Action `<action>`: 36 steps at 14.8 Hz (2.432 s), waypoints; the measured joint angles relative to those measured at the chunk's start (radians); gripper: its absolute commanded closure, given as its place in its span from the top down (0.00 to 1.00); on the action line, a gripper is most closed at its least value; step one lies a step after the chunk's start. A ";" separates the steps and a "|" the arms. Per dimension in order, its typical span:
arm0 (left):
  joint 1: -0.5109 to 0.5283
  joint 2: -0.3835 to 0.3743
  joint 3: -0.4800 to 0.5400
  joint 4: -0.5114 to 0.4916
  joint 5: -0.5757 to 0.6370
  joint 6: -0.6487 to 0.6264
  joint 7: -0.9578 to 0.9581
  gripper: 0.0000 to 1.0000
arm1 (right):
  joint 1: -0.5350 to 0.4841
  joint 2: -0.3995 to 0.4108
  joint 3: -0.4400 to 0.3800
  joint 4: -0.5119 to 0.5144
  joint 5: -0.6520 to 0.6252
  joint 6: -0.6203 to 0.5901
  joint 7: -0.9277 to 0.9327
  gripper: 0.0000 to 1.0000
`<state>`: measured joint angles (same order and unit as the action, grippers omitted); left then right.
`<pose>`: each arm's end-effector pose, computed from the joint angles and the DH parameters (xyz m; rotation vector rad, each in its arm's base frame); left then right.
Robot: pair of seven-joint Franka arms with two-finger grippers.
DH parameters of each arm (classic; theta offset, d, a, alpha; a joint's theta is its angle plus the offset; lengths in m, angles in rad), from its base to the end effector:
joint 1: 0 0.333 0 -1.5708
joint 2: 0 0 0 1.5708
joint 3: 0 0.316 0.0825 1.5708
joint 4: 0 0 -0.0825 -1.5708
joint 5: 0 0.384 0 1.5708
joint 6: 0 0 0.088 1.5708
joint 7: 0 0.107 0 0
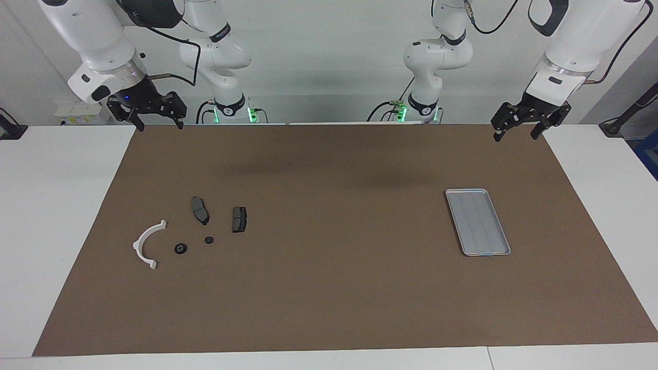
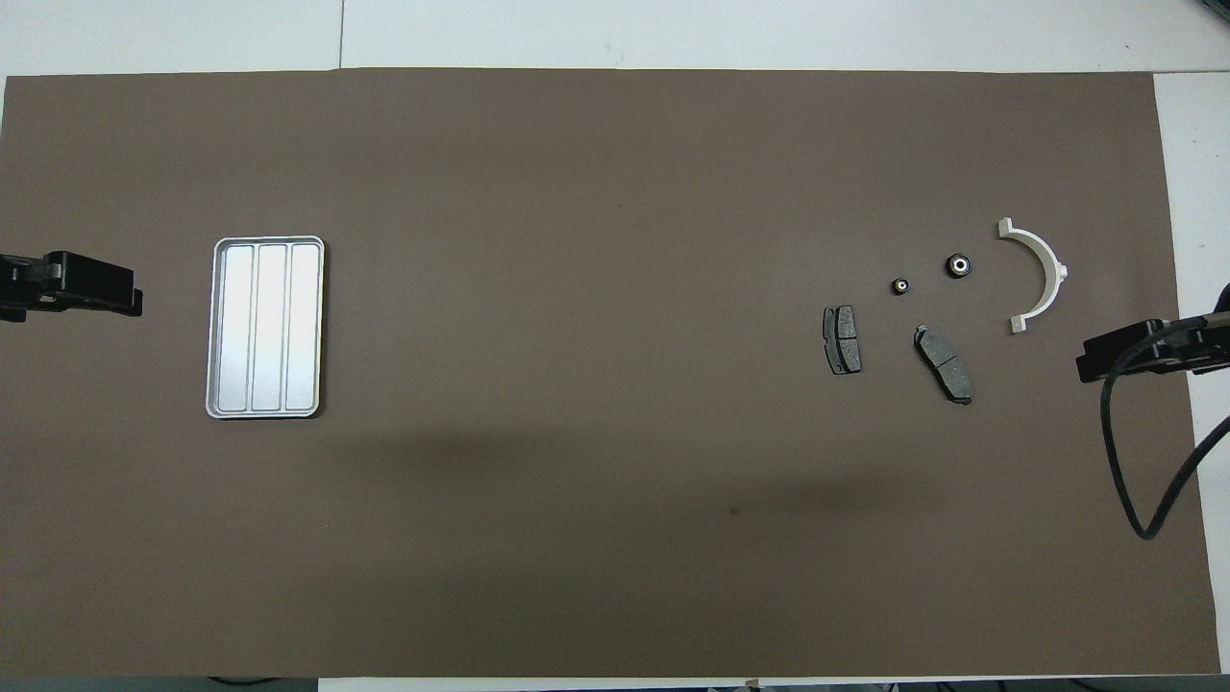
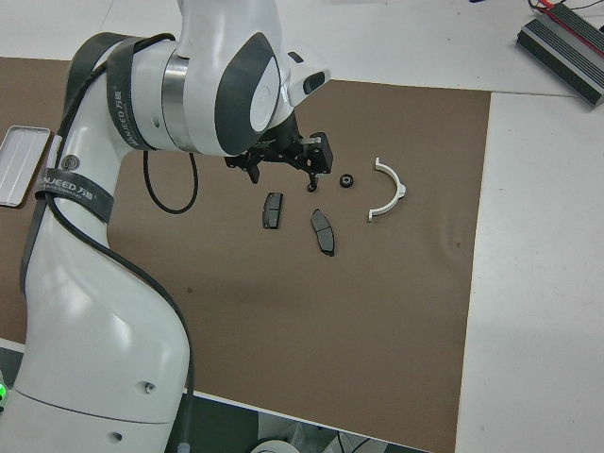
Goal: Pick bearing gear from pile to tray
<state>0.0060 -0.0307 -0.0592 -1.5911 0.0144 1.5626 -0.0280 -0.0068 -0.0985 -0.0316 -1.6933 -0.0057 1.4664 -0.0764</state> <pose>0.5434 -0.0279 0.6310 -3.1252 0.0391 -0.0044 0.5101 -0.0210 0.6114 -3.1298 -0.0597 0.2012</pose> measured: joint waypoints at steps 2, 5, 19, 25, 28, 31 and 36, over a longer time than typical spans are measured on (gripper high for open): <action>0.000 0.000 0.000 0.000 0.000 0.000 0.000 1.00 | 0.000 0.000 0.000 0.000 0.000 0.000 0.000 1.00; 0.000 0.000 0.000 0.000 0.000 0.000 0.000 1.00 | 0.000 0.000 0.000 0.000 0.000 0.000 0.000 1.00; 0.000 0.000 0.000 0.000 0.000 0.000 0.000 1.00 | -0.059 0.350 -0.006 0.124 -0.001 0.327 -0.093 1.00; 0.000 0.000 0.000 0.000 0.000 0.000 0.000 1.00 | -0.063 0.551 -0.002 0.171 -0.001 0.509 -0.097 0.95; 0.000 0.000 0.000 0.000 0.000 0.000 0.000 1.00 | -0.060 0.583 0.003 0.119 0.000 0.572 -0.100 0.95; 0.000 0.000 0.000 0.000 0.000 0.000 0.000 1.00 | -0.062 0.583 0.002 0.052 0.000 0.629 -0.127 0.91; 0.000 0.000 0.000 0.000 0.000 0.000 0.000 1.00 | -0.063 0.583 -0.001 0.015 0.000 0.664 -0.132 0.88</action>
<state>0.0060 -0.0307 -0.0592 -1.5911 0.0144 1.5626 -0.0280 -0.0698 0.4847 -0.0328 -1.6780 -0.0062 2.1301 -0.2085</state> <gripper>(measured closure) 0.000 0.097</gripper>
